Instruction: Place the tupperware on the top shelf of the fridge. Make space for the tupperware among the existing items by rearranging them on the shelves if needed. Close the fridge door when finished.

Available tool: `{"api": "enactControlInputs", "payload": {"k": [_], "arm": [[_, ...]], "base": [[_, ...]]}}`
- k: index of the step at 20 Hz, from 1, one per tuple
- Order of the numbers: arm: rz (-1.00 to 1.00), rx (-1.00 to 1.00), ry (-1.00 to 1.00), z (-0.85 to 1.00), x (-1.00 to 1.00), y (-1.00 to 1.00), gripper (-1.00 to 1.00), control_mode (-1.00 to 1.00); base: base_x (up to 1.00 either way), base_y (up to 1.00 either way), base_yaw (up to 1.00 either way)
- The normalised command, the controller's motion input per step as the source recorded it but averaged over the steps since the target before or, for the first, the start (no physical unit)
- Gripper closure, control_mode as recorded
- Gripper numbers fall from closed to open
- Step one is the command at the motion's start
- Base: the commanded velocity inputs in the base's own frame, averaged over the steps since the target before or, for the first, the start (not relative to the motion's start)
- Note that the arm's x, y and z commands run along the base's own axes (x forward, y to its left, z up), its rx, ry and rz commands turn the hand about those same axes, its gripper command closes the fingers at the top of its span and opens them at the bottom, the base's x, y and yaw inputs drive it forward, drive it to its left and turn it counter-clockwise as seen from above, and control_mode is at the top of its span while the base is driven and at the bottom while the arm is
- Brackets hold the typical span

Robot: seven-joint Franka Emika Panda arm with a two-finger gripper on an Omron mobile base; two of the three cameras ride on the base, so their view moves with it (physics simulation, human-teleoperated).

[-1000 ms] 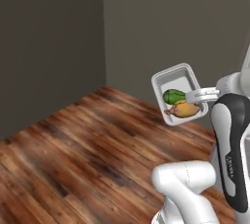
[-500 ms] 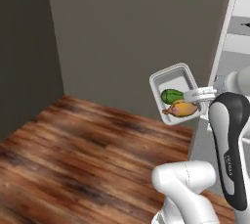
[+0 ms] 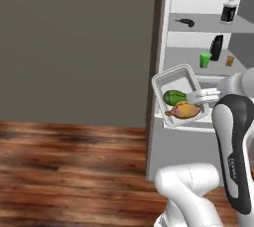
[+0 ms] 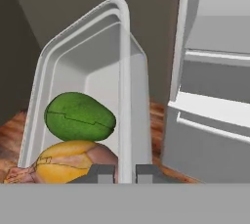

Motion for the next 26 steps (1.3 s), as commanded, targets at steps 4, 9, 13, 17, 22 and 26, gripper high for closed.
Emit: {"api": "enactControlInputs", "payload": {"k": [4, 9, 13, 17, 22, 26], "arm": [[0.00, 0.00, 0.00, 0.00, 0.00, 0.00, 1.00, 1.00], [0.00, 0.00, 0.00, 0.00, 0.00, 0.00, 1.00, 1.00], [0.00, 0.00, 0.00, 0.00, 0.00, 0.00, 1.00, 1.00], [0.00, 0.00, 0.00, 0.00, 0.00, 0.00, 1.00, 1.00], [0.00, 0.00, 0.00, 0.00, 0.00, 0.00, 1.00, 1.00], [0.00, 0.00, 0.00, 0.00, 0.00, 0.00, 1.00, 1.00]], "base": [[0.35, -0.27, -0.56], [0.35, -0.27, -0.41], [0.32, -0.34, -0.34], [0.40, -0.40, -0.32], [0.54, -0.31, -0.22], [0.71, -0.06, -0.07]]}}
